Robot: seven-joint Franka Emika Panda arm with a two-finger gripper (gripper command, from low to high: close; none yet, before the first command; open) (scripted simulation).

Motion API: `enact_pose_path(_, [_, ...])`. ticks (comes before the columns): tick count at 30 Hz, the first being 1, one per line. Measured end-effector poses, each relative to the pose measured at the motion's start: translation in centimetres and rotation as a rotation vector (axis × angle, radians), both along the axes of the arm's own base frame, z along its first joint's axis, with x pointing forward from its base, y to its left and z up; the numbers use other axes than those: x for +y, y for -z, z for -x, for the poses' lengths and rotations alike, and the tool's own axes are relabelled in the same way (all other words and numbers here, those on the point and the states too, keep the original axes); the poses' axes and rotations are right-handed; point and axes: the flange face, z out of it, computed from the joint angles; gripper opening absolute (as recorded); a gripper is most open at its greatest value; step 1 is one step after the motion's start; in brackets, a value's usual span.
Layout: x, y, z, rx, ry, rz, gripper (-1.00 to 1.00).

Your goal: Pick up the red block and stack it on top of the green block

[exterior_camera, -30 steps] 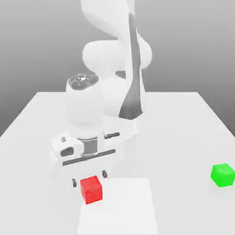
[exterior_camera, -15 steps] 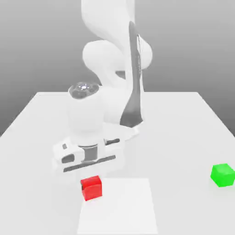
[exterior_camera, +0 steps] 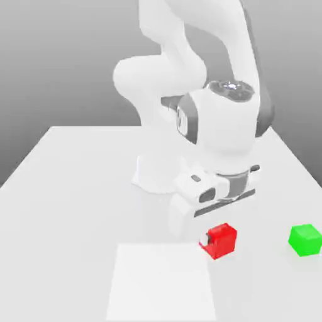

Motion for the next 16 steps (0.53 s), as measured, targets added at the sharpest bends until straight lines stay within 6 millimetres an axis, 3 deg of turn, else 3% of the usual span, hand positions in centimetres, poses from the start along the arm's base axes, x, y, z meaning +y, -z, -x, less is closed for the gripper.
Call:
enact_pose_path(3, [6.6, -0.6, 2.5, 0.000, -0.035, -0.001, -1.00])
enact_pose_path(7, [14.8, -1.4, 7.7, 0.002, -0.081, -0.004, -1.00])
enact_pose_path(8, [16.0, -1.2, 8.6, 0.002, -0.082, -0.004, -1.00])
enact_pose_path(12, [16.5, 2.9, 8.7, 0.002, -0.062, -0.004, -1.00])
enact_pose_path(13, [16.5, 4.1, 8.7, 0.002, -0.062, -0.004, 1.00])
enact_pose_path(16, [16.5, 4.1, 8.7, 0.002, -0.062, -0.004, 1.00])
